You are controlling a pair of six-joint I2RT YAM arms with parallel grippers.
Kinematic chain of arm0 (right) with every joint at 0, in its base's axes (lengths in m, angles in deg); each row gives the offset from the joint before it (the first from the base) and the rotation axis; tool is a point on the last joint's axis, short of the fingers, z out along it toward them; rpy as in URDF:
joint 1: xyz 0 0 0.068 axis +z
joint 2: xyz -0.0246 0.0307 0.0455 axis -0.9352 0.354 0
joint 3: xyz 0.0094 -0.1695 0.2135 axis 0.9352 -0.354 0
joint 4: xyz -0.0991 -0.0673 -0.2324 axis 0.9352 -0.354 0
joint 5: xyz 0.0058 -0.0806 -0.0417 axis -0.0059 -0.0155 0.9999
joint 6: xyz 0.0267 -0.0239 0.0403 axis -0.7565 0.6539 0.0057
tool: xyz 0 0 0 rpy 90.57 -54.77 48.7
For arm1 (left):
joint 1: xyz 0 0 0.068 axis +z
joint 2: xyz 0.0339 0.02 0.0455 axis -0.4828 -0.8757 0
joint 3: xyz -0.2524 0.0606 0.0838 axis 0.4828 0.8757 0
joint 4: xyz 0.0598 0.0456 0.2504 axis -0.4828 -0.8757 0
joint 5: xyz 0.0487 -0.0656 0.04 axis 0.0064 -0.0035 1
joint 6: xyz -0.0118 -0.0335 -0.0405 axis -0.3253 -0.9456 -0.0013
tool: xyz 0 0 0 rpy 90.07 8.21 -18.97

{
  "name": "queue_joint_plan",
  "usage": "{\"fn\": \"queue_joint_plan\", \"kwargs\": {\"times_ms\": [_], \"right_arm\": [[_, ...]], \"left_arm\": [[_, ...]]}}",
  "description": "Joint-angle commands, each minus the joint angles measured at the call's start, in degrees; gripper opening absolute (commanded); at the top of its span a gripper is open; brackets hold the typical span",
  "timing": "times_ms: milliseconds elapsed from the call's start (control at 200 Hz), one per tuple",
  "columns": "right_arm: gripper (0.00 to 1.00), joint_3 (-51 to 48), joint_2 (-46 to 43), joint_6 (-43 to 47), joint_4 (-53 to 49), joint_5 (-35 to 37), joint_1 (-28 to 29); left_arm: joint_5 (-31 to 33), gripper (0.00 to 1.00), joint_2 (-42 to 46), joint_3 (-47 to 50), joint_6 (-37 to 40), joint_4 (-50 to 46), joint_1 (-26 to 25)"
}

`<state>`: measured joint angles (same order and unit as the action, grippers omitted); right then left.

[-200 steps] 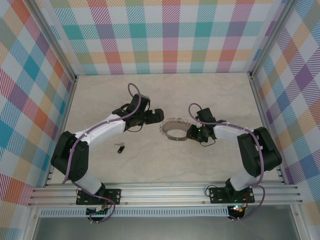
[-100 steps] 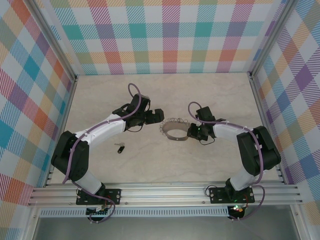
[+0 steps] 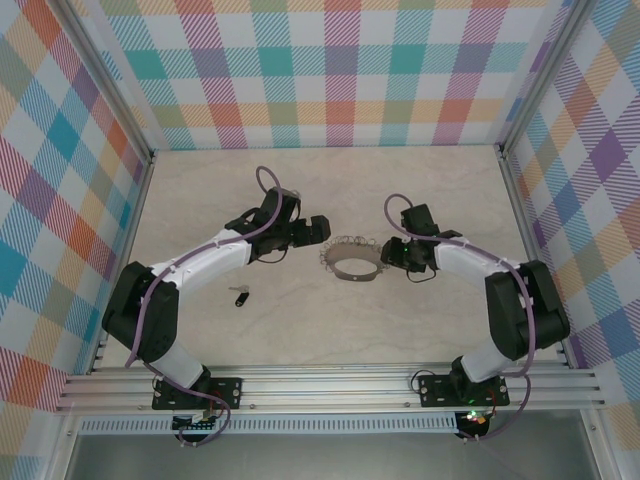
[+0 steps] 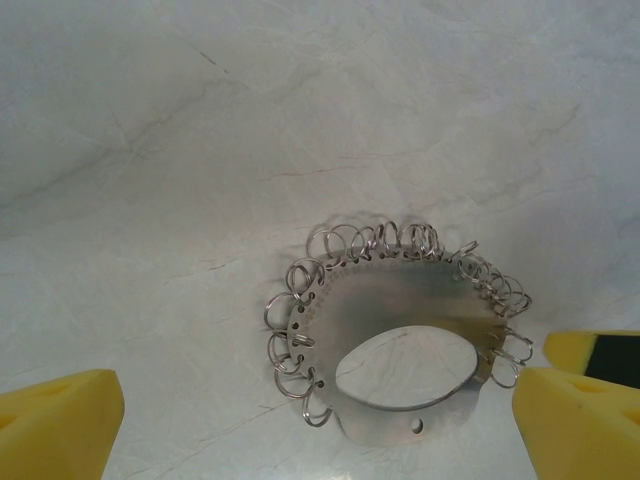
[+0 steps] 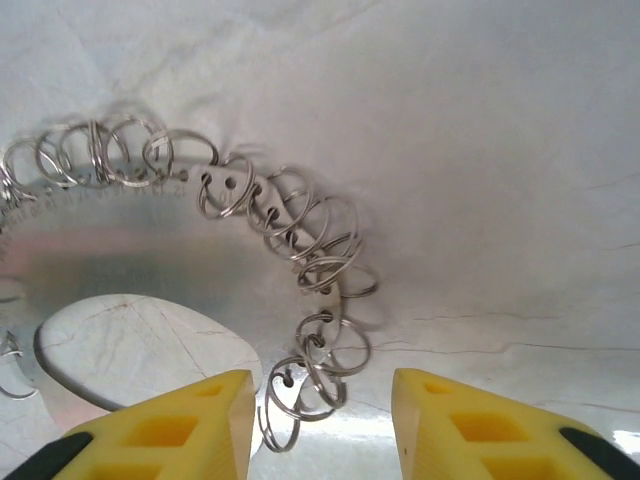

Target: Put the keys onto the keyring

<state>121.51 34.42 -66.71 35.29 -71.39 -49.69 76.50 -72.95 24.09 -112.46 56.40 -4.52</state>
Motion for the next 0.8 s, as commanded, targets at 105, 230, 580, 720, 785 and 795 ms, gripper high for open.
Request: {"fn": "queue_joint_plan", "kwargs": {"times_ms": [105, 230, 580, 720, 785, 795], "right_arm": [[0.39, -0.7, -0.8, 0.8, -2.2, -1.1, -0.7], [0.37, -0.3, 1.8, 0.8, -1.3, -3.5, -0.7], [0.17, 7.1, 13.2, 2.9, 1.0, -7.5, -0.7], [0.08, 13.3, 17.0, 6.2, -0.5, -8.2, -0.7], [0.06, 16.1, 18.6, 7.7, -1.0, -8.5, -0.7], [0.06, 16.5, 18.8, 8.0, -1.1, -8.6, -0.7]], "left_arm": [[-3.3, 0.99, -2.8, 0.3, -2.4, 3.7, -1.2], [-4.1, 0.99, -3.8, -0.8, -2.5, 3.8, -1.3], [-3.9, 0.99, -4.1, -0.5, -3.0, 4.4, -1.3], [-4.1, 0.99, -4.3, -0.4, -3.4, 4.8, -1.4], [-4.1, 0.99, -4.7, -0.4, -3.5, 5.0, -1.4], [-4.2, 0.99, -4.8, -0.5, -3.4, 5.0, -1.4]]}}
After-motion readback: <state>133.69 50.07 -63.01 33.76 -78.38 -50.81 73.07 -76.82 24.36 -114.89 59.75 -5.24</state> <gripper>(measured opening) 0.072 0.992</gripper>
